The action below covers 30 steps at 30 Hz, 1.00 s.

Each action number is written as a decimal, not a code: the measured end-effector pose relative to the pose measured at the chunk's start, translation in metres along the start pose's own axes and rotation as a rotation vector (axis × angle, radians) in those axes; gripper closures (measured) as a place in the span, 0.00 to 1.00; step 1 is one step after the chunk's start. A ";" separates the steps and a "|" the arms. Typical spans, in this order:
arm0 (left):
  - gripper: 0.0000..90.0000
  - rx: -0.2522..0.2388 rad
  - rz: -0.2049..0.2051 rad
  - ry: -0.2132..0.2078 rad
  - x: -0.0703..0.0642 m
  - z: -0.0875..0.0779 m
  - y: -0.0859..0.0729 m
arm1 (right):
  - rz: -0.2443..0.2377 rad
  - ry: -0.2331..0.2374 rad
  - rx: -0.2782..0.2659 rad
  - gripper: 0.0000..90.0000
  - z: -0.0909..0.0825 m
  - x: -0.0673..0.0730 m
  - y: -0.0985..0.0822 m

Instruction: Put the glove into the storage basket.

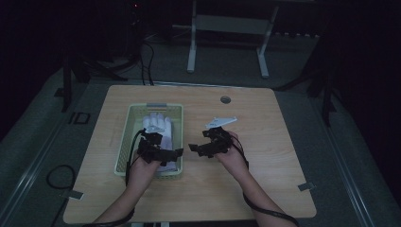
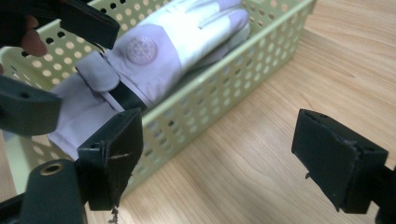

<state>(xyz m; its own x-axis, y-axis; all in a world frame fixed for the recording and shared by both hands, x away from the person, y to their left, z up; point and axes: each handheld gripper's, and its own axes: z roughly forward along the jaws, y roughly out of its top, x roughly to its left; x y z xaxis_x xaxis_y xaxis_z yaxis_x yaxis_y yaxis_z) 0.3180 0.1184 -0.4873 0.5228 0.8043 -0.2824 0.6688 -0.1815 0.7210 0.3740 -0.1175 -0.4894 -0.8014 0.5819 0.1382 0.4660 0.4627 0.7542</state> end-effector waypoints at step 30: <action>0.01 0.032 0.196 -0.226 -0.098 0.036 -0.009 | -0.002 -0.028 -0.015 0.17 -0.064 -0.040 -0.085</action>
<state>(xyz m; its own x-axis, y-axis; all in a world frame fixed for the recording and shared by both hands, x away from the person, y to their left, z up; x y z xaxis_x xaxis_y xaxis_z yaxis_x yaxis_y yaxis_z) 0.2800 0.0211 -0.4887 0.7454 0.6069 -0.2758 0.5579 -0.3416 0.7564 0.3424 -0.2234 -0.5179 -0.7916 0.5994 0.1191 0.4587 0.4542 0.7637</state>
